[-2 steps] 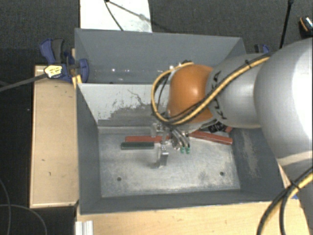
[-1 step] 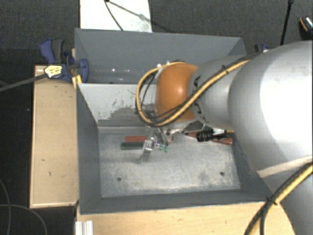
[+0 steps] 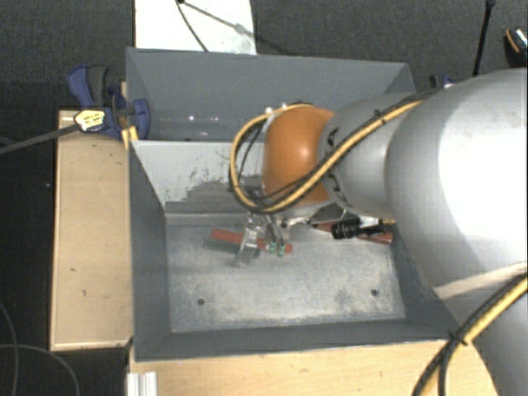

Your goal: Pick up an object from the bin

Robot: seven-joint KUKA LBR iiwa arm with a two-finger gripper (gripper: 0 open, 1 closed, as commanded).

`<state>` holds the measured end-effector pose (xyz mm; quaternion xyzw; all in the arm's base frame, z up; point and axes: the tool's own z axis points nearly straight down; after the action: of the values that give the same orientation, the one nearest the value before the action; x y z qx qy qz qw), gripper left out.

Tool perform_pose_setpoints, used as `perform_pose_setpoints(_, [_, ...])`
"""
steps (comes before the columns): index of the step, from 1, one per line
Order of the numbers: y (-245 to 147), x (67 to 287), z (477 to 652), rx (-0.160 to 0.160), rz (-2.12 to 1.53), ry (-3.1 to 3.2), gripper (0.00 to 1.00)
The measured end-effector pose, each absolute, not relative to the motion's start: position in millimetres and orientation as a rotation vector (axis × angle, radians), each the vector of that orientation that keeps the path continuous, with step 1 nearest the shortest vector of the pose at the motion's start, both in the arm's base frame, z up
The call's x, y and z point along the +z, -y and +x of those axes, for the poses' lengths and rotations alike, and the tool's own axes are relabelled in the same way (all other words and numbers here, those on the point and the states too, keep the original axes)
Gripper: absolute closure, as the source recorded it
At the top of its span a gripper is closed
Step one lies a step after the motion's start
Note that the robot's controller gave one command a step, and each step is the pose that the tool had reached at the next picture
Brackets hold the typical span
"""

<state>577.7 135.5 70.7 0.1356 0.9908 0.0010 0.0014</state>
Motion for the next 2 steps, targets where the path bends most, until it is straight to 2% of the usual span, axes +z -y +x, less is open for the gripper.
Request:
perform_pose_setpoints(1, [-122, 194, 565.1, 0.005, 0.397, -3.108, 1.00])
perform_pose_setpoints(2, [-117, 272, 568.9, 0.006, 0.446, -3.099, 1.00])
